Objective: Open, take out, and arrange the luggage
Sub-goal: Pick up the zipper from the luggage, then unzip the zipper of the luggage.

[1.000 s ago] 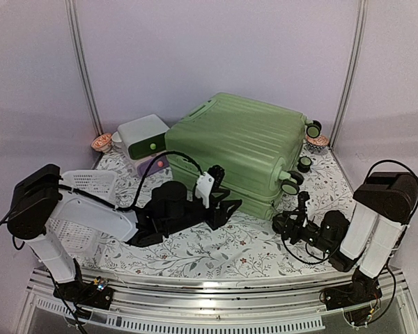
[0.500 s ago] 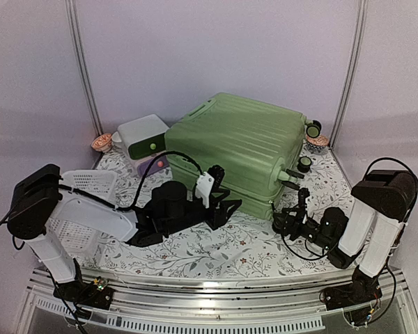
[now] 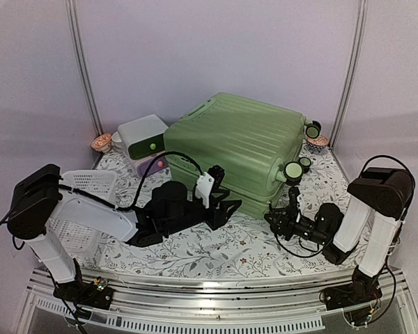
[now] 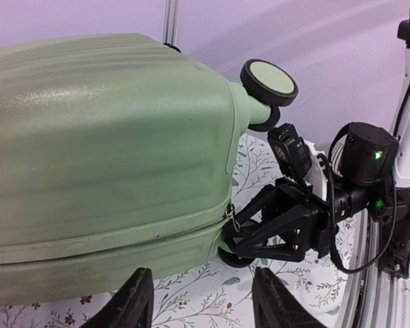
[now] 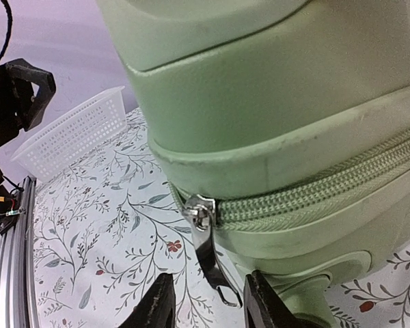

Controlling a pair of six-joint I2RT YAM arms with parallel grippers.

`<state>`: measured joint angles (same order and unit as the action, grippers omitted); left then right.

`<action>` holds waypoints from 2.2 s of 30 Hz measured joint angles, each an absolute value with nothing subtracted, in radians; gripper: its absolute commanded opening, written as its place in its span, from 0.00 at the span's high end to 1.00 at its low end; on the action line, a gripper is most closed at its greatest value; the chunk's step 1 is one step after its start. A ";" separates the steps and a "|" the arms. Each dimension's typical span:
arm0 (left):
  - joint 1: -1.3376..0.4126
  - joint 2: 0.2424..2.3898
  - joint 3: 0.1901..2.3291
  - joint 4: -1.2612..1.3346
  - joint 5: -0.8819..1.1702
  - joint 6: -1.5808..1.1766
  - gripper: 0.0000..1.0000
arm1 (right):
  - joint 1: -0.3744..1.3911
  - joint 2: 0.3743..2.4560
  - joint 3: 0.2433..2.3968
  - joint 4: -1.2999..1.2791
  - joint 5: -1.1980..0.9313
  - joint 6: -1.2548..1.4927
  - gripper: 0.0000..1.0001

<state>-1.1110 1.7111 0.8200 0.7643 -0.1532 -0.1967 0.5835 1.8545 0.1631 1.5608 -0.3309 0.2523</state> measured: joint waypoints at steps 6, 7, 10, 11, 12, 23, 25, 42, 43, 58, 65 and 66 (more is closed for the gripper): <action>-1.110 1.711 0.820 0.764 -0.155 -0.199 0.48 | 0.583 1.866 0.182 1.560 -0.358 0.266 0.73; -1.110 1.711 0.820 0.764 -0.156 -0.199 0.48 | 0.583 1.866 0.183 1.560 -0.358 0.269 0.75; -1.109 1.711 0.819 0.764 -0.159 -0.200 0.48 | 0.582 1.866 0.184 1.560 -0.354 0.273 0.79; -1.108 1.711 0.818 0.764 -0.160 -0.200 0.48 | 0.580 1.866 0.184 1.560 -0.352 0.274 0.82; -1.108 1.711 0.818 0.764 -0.162 -0.200 0.48 | 0.577 1.866 0.184 1.560 -0.352 0.277 0.87; -1.105 1.711 0.817 0.764 -0.167 -0.199 0.48 | 0.539 1.815 0.141 1.560 -0.379 0.285 0.99; -1.104 1.711 0.815 0.763 -0.167 -0.199 0.48 | 0.517 1.784 0.124 1.557 -0.381 0.278 0.99; -1.097 1.711 0.814 0.741 -0.166 -0.184 0.48 | 0.319 1.519 0.229 1.110 -0.395 0.157 0.98; -1.097 1.711 0.814 0.740 -0.166 -0.184 0.48 | 0.307 1.519 0.243 1.090 -0.400 0.157 0.98; -1.096 1.710 0.814 0.734 -0.168 -0.186 0.48 | 0.145 1.641 0.525 0.836 -0.495 0.226 0.98; -1.096 1.709 0.800 0.736 -0.164 -0.204 0.48 | 0.083 1.705 0.678 0.688 -0.509 0.255 0.91; -1.096 1.709 0.799 0.737 -0.162 -0.207 0.48 | 0.076 1.709 0.691 0.673 -0.505 0.258 0.86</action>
<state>-1.0962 1.7088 0.7994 0.7372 -0.1616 -0.2070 0.0761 1.7088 0.6910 0.6727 -0.5053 0.2577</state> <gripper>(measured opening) 0.521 0.059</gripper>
